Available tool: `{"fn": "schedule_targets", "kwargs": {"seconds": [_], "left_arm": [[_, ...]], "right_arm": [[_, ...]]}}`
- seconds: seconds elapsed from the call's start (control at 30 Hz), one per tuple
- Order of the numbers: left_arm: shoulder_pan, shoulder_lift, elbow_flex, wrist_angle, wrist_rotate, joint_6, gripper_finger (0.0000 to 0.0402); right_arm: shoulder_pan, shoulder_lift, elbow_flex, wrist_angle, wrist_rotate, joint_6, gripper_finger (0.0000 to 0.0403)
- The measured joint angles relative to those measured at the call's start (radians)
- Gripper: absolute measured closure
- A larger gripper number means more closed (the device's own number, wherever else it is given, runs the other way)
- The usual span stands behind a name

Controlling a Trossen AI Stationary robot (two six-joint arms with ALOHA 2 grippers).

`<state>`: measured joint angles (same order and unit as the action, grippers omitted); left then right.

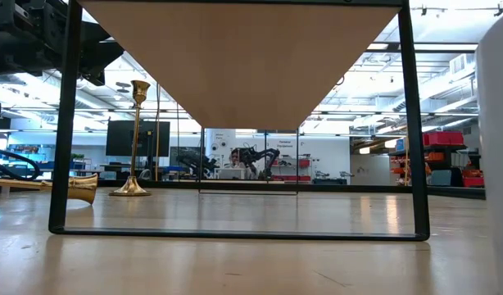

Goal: Pick & Place candle stick holders
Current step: Put the right black candle holder on the shelf aligned with the black candle holder

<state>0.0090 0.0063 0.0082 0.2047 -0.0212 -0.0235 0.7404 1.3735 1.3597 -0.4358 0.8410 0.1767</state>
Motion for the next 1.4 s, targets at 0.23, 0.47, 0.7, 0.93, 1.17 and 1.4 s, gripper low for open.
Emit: {"fn": "schedule_targets", "kwargs": {"seconds": [0.23, 0.47, 0.7, 0.93, 1.17, 1.4], "left_arm": [[0.000, 0.000, 0.000, 0.000, 0.000, 0.000, 0.0204], [0.000, 0.000, 0.000, 0.000, 0.000, 0.000, 0.0204], [0.000, 0.000, 0.000, 0.000, 0.000, 0.000, 0.0204], [0.000, 0.000, 0.000, 0.000, 0.000, 0.000, 0.0204], [0.000, 0.000, 0.000, 0.000, 0.000, 0.000, 0.0204], [0.000, 0.000, 0.000, 0.000, 0.000, 0.000, 0.0204]], "right_arm": [[0.053, 0.000, -0.146, 0.346, 0.118, -0.111, 0.0398], [0.091, 0.001, -0.286, 0.625, 0.145, -0.196, 0.0398], [0.087, 0.001, -0.384, 0.746, 0.159, -0.185, 0.0398], [0.077, 0.001, -0.444, 0.862, 0.125, -0.207, 0.0398], [0.048, 0.013, -0.447, 0.865, 0.062, -0.164, 0.0398], [0.026, 0.033, -0.447, 0.865, 0.034, -0.150, 0.0398]]}}
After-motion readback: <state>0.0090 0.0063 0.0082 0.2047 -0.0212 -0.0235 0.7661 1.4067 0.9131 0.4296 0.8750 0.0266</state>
